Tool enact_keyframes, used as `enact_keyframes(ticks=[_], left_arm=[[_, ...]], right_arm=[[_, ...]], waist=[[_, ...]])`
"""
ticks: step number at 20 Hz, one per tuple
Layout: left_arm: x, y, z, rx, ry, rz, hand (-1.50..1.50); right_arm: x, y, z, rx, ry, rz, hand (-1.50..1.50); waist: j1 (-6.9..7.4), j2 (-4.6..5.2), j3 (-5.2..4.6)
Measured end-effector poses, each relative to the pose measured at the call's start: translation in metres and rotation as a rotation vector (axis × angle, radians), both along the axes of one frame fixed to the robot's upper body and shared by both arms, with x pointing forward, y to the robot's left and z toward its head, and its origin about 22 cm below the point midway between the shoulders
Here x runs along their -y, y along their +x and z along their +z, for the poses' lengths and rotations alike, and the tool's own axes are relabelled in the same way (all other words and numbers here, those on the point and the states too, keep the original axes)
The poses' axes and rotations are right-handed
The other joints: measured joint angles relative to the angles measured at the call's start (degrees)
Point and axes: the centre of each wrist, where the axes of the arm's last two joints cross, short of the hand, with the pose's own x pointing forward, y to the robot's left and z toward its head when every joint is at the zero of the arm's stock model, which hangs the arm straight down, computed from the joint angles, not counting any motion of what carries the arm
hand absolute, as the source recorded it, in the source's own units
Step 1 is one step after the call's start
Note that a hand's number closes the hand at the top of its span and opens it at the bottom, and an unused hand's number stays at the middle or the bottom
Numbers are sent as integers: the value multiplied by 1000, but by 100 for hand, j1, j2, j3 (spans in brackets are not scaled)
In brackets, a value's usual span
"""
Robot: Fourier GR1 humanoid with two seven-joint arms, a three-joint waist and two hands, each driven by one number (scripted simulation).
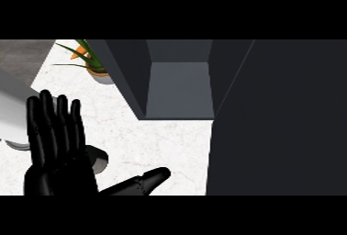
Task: Pick up the wine, place it into the cabinet and close the cabinet
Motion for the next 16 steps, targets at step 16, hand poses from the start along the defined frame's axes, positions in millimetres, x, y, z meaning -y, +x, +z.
enact_keyframes(ticks=[16], left_arm=[[3, -30, 23, -33, -9, 85, -150]], right_arm=[[-9, 4, 19, -10, -4, -17, -150]], waist=[[31, -3, 0]])
